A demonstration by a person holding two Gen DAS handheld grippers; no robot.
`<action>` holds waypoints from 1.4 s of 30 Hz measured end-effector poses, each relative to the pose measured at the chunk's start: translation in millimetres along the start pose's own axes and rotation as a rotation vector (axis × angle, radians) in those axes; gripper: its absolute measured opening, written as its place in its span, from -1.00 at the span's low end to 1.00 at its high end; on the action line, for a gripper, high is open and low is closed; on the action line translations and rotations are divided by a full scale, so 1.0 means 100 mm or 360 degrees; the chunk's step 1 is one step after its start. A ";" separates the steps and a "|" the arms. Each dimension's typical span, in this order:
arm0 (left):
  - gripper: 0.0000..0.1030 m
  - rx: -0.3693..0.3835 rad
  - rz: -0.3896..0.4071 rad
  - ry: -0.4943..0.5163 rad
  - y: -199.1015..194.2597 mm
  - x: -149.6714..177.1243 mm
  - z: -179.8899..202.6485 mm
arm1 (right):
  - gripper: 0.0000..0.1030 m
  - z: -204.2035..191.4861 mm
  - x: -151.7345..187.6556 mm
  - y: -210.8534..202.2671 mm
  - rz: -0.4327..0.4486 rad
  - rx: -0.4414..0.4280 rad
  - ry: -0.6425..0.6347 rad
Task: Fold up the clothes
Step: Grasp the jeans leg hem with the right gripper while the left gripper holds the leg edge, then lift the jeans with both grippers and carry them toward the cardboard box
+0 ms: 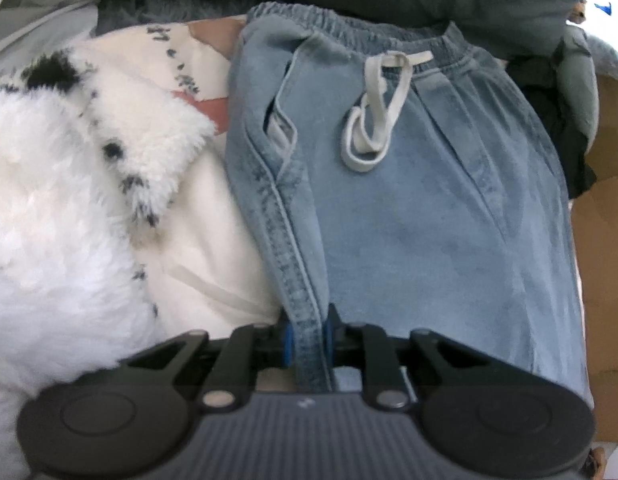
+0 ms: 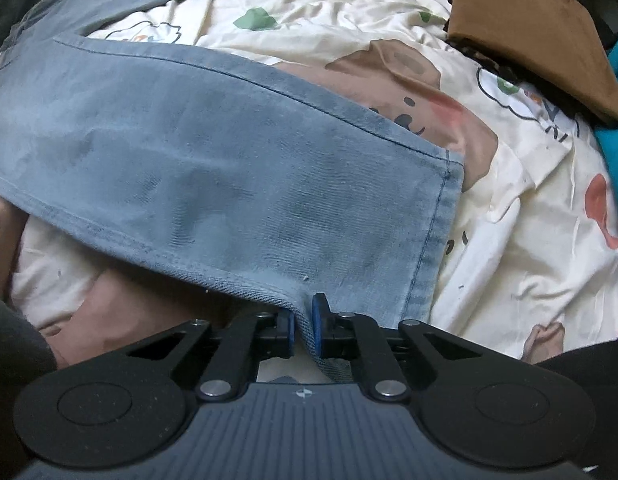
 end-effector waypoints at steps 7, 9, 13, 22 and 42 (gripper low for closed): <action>-0.70 -0.0004 -0.0007 0.0066 -0.17 -0.13 0.28 | -0.88 0.08 -0.14 -0.16 0.0029 -0.0015 -0.0002; -0.71 0.0023 0.0008 0.0083 -0.25 -0.15 0.39 | -0.88 0.12 -0.24 -0.23 0.0052 -0.0018 0.0002; -0.71 0.0074 0.0025 0.0105 -0.40 -0.20 0.57 | -0.89 0.21 -0.45 -0.36 0.0101 -0.0014 0.0023; -0.71 0.0113 0.0023 0.0187 -0.47 -0.39 1.05 | -0.91 0.37 -0.89 -0.67 0.0136 0.0008 0.0057; -0.74 0.0124 0.0076 0.0165 -0.51 -0.67 1.86 | -0.94 0.68 -1.74 -1.14 0.0253 -0.0029 0.0058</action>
Point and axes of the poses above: each gripper's, at about its wrist camera, not at the fingertips, and y roughly the way its jaws point, z to its right, x to its underside, the point moved 10 cm from there along y, roughly the way its jaws point, and after that the axes turned 12 degrees about x, right-handed, at the moved point
